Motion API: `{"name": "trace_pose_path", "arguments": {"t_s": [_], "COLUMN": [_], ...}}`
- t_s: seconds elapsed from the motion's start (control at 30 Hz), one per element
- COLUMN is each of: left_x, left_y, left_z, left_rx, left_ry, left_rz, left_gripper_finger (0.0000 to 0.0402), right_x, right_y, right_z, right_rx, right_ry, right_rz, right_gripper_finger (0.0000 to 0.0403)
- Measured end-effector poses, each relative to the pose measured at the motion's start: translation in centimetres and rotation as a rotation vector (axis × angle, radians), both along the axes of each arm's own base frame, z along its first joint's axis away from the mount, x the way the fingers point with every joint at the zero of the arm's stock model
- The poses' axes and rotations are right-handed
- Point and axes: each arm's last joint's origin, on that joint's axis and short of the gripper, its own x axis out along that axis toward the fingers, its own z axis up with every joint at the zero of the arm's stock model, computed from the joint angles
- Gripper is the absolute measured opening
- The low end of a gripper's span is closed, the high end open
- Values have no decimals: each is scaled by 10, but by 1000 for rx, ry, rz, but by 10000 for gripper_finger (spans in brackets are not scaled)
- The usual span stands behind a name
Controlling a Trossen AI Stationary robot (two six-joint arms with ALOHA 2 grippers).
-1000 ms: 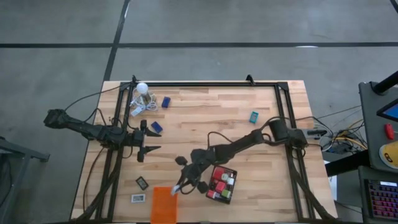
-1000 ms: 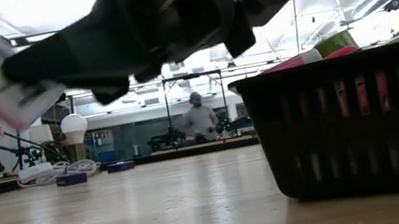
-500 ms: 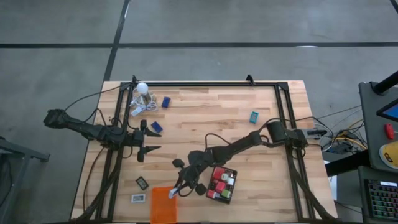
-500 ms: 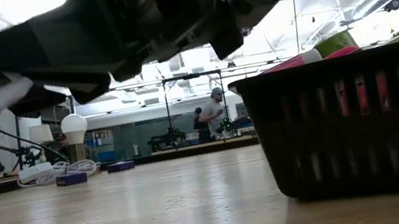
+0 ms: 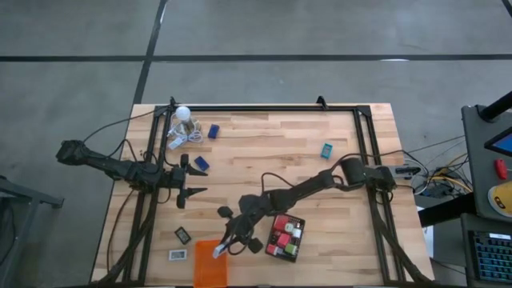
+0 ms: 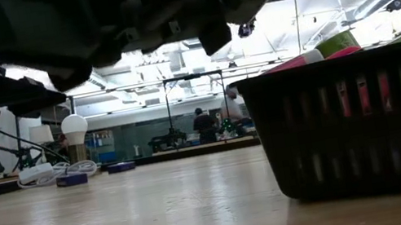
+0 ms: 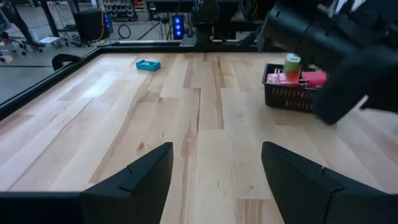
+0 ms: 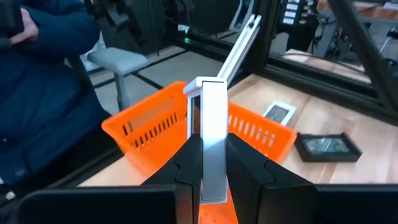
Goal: Pick & Place Office items
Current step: Put the right white timer in the orange bin
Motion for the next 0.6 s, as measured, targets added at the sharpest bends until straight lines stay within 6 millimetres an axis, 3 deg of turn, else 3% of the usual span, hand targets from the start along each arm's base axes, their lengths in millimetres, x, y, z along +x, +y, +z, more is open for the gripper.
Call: {"name": "trace_pose_path", "arguments": {"t_s": [0.6], "left_x": [0], "left_y": [0], "left_z": [0], "left_rx": [1], "left_ry": [5], "left_rz": [-1], "left_gripper_finger": [253], "right_x": [20], "right_y": [7], "right_z": [-11], "right_rx": [35], "right_ry": [7], "right_rz": [37], "right_gripper_finger": [50]}}
